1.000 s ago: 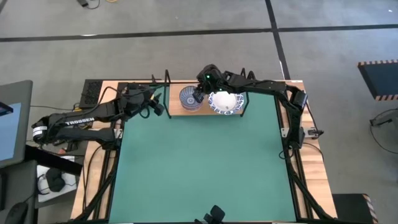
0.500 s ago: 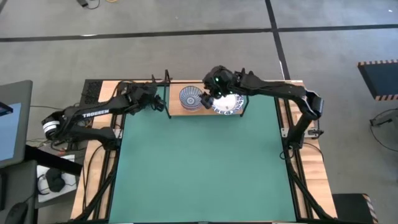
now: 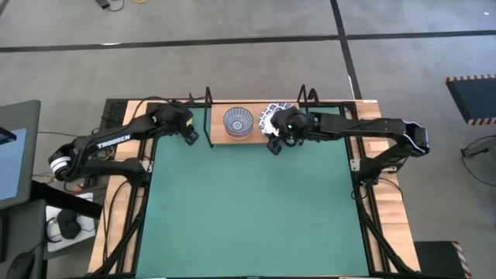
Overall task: Place and stack bowls onto a shelf
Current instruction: Stack the yellow patterned bowl on top of the blue striped bowl on the shelf
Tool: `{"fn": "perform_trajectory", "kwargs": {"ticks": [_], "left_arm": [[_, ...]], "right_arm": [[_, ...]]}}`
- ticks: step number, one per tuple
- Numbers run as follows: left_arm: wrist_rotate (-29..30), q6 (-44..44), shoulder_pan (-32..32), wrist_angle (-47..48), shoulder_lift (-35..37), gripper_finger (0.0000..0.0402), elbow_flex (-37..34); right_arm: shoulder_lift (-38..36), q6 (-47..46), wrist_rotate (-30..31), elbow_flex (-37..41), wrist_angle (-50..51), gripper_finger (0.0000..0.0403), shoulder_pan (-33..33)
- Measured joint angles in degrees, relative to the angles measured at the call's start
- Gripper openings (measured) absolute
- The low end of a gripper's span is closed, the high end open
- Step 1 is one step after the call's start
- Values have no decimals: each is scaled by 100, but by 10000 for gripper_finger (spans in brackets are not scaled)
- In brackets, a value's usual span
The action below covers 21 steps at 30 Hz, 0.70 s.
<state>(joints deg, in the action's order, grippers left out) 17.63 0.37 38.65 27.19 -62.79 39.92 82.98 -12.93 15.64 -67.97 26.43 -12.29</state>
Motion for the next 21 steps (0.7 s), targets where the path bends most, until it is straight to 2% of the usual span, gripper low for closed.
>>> {"fn": "perform_trajectory", "kwargs": {"ticks": [4,7,14,21], "left_arm": [[26,352,13,421,416,174,14],[-77,506,89,744,477,171,41],[-346,497,487,777,-185,168,-77],[-339,566,687,469,-849,168,-77]], "right_arm": [[-310,-108,107,309,-160,274,33],[-435,-122,118,365,-257,274,25],[-405,-78,118,363,-500,274,71],[-352,-70,111,370,-381,274,136]]}}
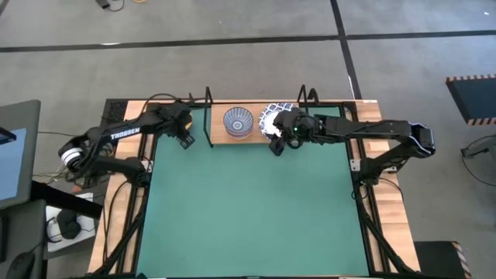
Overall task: Place and stack bowls onto a shelf
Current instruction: Stack the yellow patterned bowl on top of the blue striped bowl on the shelf
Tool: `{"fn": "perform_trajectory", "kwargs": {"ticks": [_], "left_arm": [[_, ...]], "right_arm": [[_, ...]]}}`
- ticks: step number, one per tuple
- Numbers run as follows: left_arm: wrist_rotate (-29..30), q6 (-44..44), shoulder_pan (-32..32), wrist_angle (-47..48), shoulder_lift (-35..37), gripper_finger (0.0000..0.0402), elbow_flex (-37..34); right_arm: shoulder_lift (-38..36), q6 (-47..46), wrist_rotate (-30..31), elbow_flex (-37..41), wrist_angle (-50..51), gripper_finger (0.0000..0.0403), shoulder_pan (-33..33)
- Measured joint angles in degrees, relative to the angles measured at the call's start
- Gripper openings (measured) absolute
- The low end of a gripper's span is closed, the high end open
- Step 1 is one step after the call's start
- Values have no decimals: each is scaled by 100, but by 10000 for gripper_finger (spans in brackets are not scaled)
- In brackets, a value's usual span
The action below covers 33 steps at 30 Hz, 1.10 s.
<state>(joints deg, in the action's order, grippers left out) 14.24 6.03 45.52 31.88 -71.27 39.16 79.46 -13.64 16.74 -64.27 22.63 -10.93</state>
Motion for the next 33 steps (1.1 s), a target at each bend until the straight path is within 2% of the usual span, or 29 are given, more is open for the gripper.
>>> {"fn": "perform_trajectory", "kwargs": {"ticks": [5,7,12,15,18,20,28,33], "left_arm": [[28,20,131,-32,-424,165,0],[56,21,124,-29,-543,153,3],[156,35,-18,155,-646,67,7],[111,-407,-120,484,-627,14,13],[138,-815,-283,1080,-629,11,17],[104,-931,-511,1101,-618,12,17],[-686,-980,-1729,1540,-232,13,168],[-1442,-964,-2588,1909,118,13,279]], "right_arm": [[0,14,1,0,11,274,3],[0,12,3,0,1,274,3],[0,10,3,0,1,274,45],[0,7,2,0,21,274,54],[0,21,1,0,97,274,87],[2,40,-1,0,110,274,108],[2,16,-5,-2,172,274,197],[2,31,-228,-4,574,274,380]]}}
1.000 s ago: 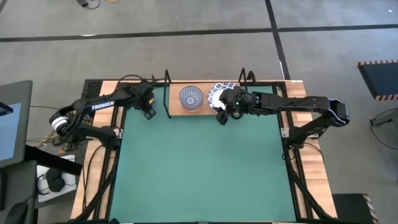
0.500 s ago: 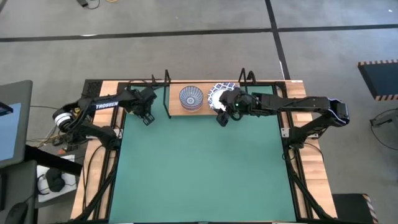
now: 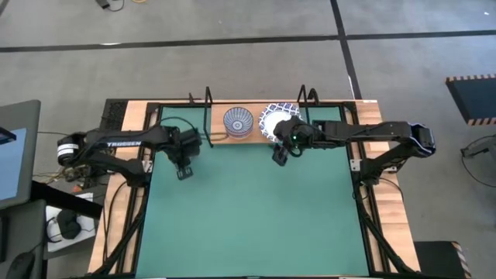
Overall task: Place and stack bowls onto a shelf
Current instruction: Stack the yellow patterned bowl on top of the blue striped bowl on the shelf
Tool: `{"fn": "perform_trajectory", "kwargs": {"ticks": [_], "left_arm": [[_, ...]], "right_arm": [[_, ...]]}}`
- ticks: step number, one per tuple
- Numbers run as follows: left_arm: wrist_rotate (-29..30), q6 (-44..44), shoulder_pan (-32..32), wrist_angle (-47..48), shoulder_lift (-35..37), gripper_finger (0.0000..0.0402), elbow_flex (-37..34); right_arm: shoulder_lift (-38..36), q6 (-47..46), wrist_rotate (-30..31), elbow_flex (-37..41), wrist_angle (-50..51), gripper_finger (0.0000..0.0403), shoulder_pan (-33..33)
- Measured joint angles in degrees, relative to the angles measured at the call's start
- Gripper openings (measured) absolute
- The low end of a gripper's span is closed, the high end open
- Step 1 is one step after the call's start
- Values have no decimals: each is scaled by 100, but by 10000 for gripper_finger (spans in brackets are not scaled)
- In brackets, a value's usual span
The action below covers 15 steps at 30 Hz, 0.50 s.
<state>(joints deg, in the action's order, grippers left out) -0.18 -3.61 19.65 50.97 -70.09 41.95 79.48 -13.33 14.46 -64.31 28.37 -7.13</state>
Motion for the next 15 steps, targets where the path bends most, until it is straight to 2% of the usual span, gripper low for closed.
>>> {"fn": "perform_trajectory", "kwargs": {"ticks": [3,6,15], "left_arm": [[-379,32,-555,249,205,13,46],[-291,257,-1198,461,352,13,30],[-88,2437,-3082,-372,137,13,71]], "right_arm": [[0,-207,-153,0,282,274,175],[55,-614,-147,0,232,274,381],[676,-1029,-251,2,-292,274,950]]}}
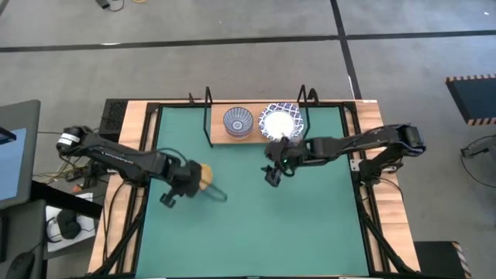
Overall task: Place and stack bowls onto a shelf
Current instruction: Stack the yellow patterned bowl on top of the blue striped bowl on the shelf
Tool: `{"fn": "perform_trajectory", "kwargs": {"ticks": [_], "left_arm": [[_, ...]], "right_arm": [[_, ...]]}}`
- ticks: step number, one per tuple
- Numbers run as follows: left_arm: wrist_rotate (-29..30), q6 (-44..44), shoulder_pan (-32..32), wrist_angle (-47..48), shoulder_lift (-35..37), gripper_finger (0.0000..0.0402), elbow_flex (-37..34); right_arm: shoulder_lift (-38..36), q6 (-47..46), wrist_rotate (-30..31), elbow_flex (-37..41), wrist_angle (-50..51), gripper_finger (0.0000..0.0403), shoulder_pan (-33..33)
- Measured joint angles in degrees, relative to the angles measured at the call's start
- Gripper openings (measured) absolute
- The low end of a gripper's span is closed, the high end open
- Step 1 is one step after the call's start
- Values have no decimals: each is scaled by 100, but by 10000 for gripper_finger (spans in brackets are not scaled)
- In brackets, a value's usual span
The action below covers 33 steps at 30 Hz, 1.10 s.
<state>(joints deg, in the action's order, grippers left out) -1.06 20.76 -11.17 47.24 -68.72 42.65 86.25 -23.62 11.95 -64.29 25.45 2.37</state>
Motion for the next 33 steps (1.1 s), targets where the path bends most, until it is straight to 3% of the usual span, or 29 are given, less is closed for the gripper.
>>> {"fn": "perform_trajectory", "kwargs": {"ticks": [5,10,14,27,33], "left_arm": [[90,1609,-667,-617,-326,13,-2],[369,2397,-673,-1792,-848,13,0],[737,3220,-598,-2169,-1329,13,217],[781,4596,-326,-2102,-3036,13,1604],[523,4156,-290,-2138,-3177,20,1846]], "right_arm": [[473,13,-348,-2,-470,274,-37],[813,88,-1020,-1,-930,274,-201],[904,99,-1097,-13,-1086,274,-220],[1098,7,-1217,5,-1108,274,-242],[1333,10,-1327,-13,-1035,274,-210]]}}
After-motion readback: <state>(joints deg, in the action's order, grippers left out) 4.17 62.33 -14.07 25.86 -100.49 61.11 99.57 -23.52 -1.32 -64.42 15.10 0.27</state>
